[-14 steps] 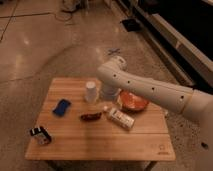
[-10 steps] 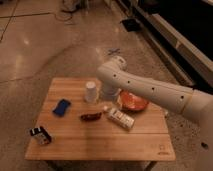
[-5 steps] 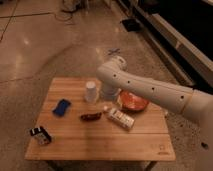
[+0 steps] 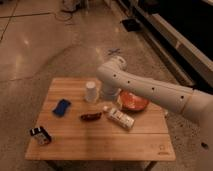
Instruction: Place the ceramic cup over the eraser
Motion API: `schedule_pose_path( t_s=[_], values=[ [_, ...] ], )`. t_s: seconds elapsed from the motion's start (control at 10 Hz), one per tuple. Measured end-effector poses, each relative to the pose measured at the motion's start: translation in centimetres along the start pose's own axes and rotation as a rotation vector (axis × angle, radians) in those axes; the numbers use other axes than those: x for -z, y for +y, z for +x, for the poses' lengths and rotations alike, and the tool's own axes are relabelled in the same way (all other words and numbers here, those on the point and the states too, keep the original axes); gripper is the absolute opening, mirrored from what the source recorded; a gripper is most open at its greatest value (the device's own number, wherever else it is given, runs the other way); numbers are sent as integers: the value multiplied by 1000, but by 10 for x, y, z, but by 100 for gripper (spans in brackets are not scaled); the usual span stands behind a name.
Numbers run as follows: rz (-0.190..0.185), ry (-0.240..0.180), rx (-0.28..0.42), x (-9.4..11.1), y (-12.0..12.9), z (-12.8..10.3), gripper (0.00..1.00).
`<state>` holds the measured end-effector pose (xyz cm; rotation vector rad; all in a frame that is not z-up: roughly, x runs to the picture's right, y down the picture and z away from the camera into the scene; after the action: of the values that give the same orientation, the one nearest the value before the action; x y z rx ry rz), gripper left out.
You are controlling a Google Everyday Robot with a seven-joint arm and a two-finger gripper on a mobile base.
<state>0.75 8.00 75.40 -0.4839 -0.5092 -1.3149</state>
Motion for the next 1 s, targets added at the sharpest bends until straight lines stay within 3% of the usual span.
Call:
schedule_pose_path(
  t_s=[0.6,1.0],
  values=[
    [-3,4,-1,1,-1,3,80],
    [13,58,52,4,-42,40,80]
  ],
)
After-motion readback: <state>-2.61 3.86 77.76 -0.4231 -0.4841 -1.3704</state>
